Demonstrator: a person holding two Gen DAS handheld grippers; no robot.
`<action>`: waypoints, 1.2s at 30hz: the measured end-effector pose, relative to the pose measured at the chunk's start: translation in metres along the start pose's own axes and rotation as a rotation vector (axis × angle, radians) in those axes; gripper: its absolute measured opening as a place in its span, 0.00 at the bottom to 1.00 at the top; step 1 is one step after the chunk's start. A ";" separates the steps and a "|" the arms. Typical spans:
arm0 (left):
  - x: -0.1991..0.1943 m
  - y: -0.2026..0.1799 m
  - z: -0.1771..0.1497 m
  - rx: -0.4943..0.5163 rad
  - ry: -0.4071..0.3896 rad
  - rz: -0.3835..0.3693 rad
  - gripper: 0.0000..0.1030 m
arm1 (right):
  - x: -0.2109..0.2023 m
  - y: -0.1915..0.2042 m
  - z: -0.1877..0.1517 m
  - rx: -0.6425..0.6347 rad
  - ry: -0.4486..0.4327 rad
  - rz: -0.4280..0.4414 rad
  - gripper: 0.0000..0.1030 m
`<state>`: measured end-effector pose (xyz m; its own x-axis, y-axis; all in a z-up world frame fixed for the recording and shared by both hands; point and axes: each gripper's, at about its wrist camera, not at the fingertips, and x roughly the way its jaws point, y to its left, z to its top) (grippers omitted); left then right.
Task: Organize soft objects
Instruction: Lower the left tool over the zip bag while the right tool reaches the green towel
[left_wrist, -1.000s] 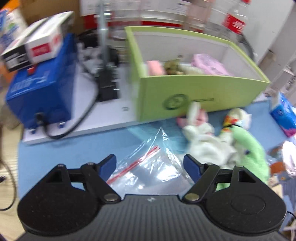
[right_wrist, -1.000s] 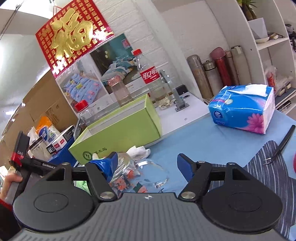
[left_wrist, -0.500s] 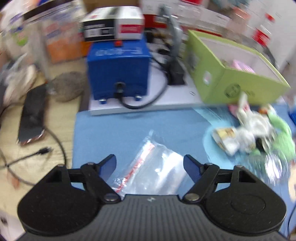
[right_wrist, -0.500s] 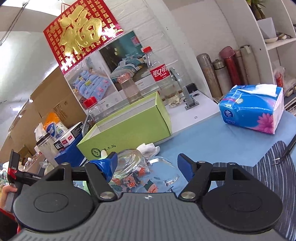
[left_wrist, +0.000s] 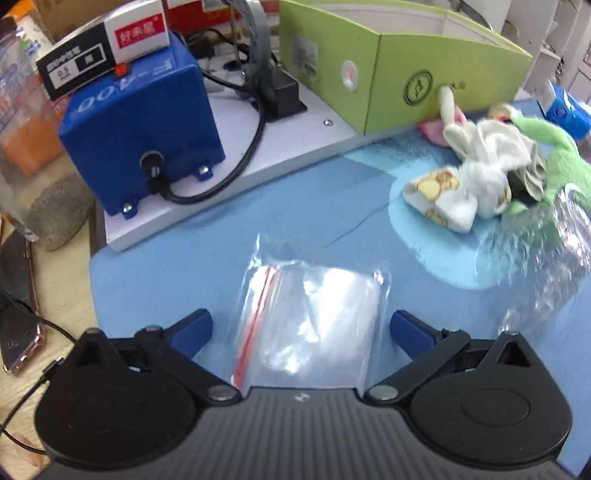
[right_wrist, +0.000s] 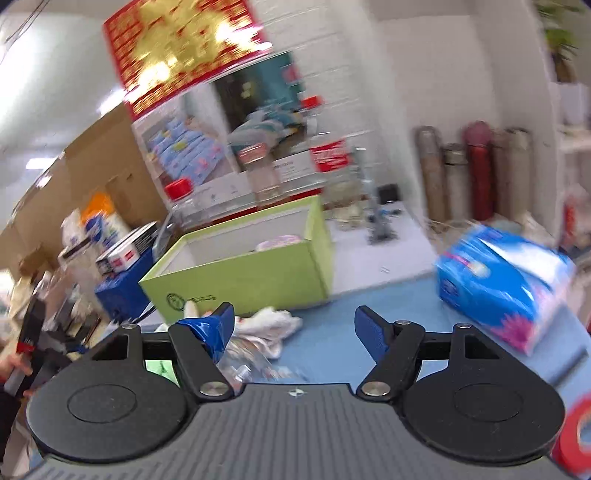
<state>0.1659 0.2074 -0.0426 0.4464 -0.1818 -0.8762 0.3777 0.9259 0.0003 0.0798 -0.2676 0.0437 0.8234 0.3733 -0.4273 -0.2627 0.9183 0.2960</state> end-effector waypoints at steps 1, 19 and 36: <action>0.001 -0.003 0.000 0.000 -0.009 -0.007 0.99 | 0.014 0.003 0.011 -0.041 0.037 0.030 0.56; 0.003 -0.016 0.002 -0.003 -0.047 -0.003 0.99 | 0.213 0.017 0.034 -0.251 0.686 -0.112 0.60; 0.004 -0.015 0.001 0.026 -0.037 -0.020 0.99 | 0.088 0.139 -0.017 -0.831 0.404 0.253 0.60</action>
<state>0.1627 0.1925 -0.0453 0.4682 -0.2124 -0.8577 0.4073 0.9133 -0.0039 0.1075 -0.1046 0.0327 0.4984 0.4482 -0.7421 -0.8100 0.5458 -0.2144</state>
